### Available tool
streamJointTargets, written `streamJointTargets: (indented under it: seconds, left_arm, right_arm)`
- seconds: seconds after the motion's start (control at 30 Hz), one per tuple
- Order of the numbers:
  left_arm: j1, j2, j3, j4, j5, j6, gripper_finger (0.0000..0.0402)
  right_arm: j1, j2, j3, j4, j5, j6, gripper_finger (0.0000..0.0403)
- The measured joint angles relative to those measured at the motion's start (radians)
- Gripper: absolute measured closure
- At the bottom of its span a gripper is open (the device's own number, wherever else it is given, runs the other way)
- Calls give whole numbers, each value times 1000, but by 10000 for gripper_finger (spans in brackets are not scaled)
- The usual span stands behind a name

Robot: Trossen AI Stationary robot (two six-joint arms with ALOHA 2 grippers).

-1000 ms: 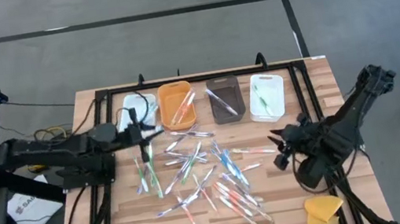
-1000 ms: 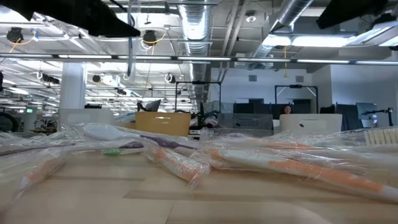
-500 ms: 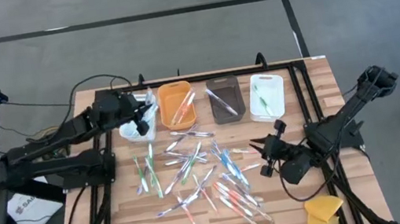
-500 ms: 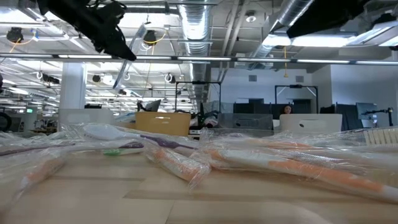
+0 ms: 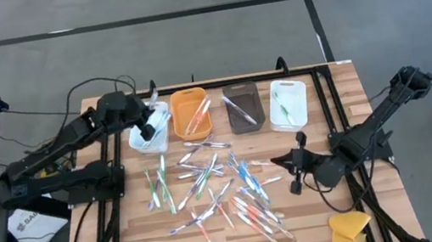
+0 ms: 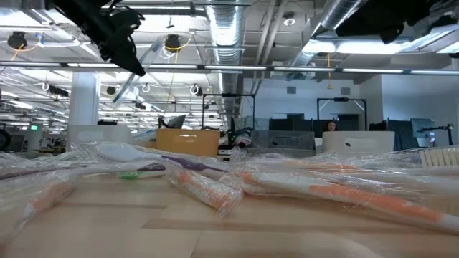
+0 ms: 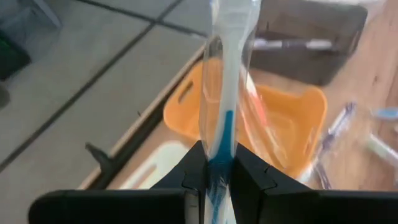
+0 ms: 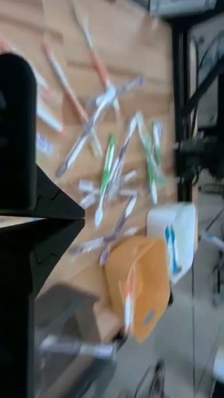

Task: Pick & Place Toothbrushes
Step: Put the blue toothbrush into the left white bin

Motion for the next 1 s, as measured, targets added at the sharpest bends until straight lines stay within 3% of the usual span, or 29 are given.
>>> streamJointTargets:
  seconds: [0.3, 0.63, 0.83, 1.0]
  left_arm:
    - [47, 48, 0, -152, 43, -2, 366]
    - [101, 160, 0, -155, 64, -9, 366]
    - [106, 159, 0, -157, 93, -10, 366]
    - [106, 159, 0, -187, 93, -9, 366]
  right_arm:
    - [-17, 7, -41, 186, -89, -165, 400]
    - [-94, 8, -41, 191, -188, -178, 400]
    - [-109, 8, -41, 191, -265, -177, 401]
    - [-109, 8, -41, 193, -267, -177, 401]
